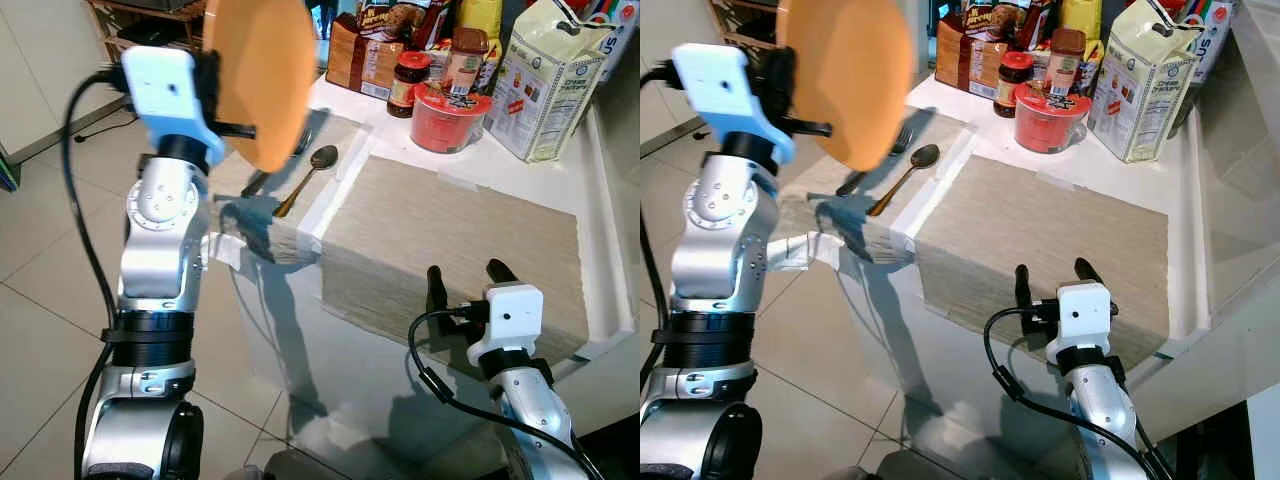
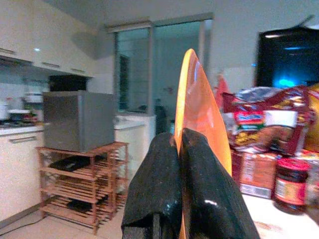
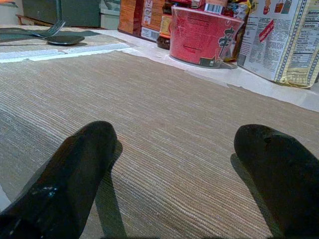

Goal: Setting the table

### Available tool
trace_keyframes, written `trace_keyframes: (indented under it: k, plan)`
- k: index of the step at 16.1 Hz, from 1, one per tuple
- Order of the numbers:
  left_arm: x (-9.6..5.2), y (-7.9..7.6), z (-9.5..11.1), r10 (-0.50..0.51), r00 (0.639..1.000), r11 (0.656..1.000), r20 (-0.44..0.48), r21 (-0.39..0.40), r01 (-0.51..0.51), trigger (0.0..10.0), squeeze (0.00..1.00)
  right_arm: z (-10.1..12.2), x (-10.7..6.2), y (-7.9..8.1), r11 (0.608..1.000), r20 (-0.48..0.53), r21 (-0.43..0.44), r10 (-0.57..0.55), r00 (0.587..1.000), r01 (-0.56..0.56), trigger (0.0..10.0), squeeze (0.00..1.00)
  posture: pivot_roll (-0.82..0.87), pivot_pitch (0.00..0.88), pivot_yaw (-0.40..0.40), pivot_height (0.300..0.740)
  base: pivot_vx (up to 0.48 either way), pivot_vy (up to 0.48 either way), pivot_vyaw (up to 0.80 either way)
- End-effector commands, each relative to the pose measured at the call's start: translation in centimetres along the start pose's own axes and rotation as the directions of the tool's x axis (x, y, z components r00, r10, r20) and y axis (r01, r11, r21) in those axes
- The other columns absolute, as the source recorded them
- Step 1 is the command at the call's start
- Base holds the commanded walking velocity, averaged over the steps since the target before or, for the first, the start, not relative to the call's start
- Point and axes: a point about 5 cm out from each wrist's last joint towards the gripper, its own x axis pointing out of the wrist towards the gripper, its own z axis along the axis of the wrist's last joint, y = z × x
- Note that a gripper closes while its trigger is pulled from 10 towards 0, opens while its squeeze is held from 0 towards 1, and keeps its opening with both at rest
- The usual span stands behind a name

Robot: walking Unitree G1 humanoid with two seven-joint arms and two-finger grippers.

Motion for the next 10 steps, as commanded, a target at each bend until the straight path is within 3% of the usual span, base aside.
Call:
trace_keyframes:
  k: [1,6,10]
  plan:
    - [0.3,0.4,1.4,0.038,0.997,0.999,0.072,0.035,-0.040,0.0,0.00,-1.1,-0.2,0.2,1.000,-0.056,-0.013,0.009,0.998,-0.010,10.0,0.00,-0.05,0.000,-0.015,0.740,0.000,0.000,0.00]
    - [0.2,2.2,1.7,0.171,0.980,0.973,0.100,0.137,-0.184,0.0,0.00,-1.3,-0.3,0.1,1.000,-0.060,-0.016,0.011,0.998,-0.011,10.0,0.00,-0.05,0.000,-0.020,0.740,0.000,0.000,0.00]
    - [-0.2,4.8,0.9,0.324,0.943,0.901,0.078,0.277,-0.333,0.0,0.00,-1.4,-0.4,-0.1,1.000,-0.064,-0.020,0.012,0.998,-0.014,10.0,0.00,-0.05,0.000,-0.027,0.740,0.000,0.000,0.00]
